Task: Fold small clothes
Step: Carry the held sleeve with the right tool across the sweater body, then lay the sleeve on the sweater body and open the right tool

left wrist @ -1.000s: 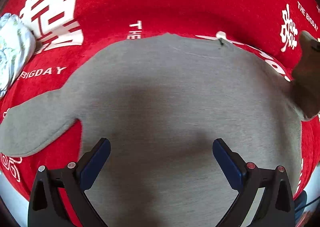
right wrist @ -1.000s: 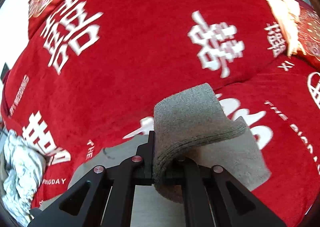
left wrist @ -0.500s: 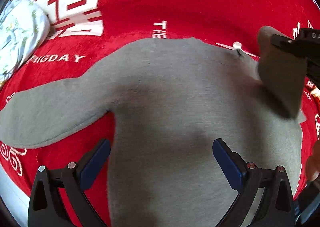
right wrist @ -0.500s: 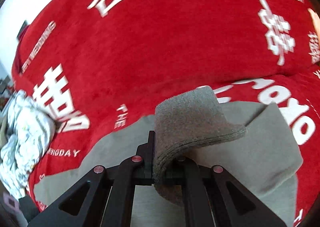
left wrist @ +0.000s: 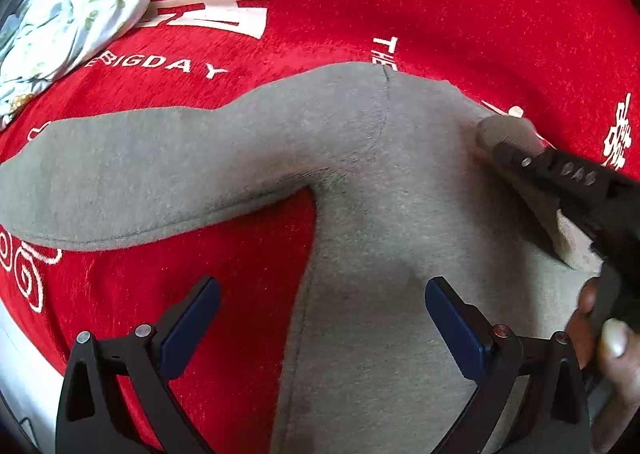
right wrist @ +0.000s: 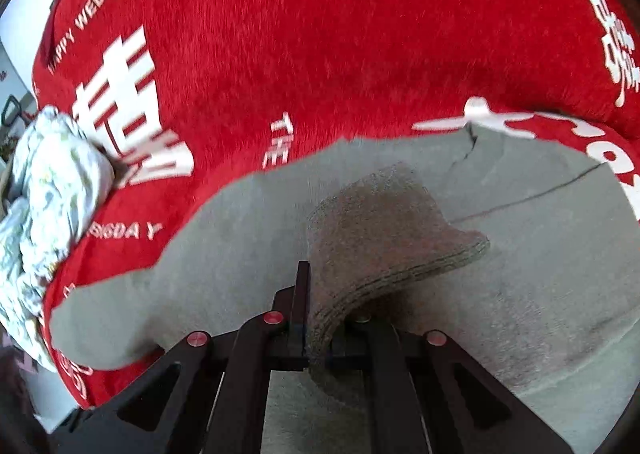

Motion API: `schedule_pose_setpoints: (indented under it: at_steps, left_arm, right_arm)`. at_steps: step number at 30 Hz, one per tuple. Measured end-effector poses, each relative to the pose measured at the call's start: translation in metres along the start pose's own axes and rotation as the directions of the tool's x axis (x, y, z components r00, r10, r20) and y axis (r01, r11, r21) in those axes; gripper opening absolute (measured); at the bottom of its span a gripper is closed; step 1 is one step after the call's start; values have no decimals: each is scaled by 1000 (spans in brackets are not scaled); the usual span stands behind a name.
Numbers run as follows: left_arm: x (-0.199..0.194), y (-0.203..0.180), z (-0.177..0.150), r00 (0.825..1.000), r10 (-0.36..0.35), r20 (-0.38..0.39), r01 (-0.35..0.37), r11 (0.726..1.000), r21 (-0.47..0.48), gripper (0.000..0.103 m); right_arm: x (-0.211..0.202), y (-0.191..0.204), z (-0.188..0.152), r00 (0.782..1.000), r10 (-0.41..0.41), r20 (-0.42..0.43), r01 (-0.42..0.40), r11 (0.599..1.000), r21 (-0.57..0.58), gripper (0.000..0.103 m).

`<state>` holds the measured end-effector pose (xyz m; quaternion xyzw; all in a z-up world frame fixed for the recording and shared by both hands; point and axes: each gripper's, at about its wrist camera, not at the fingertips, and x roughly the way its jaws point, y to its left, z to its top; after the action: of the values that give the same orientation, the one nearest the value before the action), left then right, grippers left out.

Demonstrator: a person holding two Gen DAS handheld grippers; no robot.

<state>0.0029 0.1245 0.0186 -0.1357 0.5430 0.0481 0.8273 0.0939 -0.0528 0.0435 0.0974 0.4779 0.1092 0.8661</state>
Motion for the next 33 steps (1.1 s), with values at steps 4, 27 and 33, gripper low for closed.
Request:
schedule_pose_setpoints:
  at_steps: [4,27,33]
  left_arm:
    - [-4,4,0,1000,-7,6,7,1000,-28,102]
    - [22,-144,11,999,-39,-17,42,974,223,102]
    - [53,-170,27,997,72,31,-78,954,289,103]
  right_arm:
    - [10,6,-6,998,37,-41,-39,999,-27,18]
    - [-47,-197,-7,981,-195,16,192,975,113,71]
    - [-20,-195,13,964,-266,13,265,963,44,80]
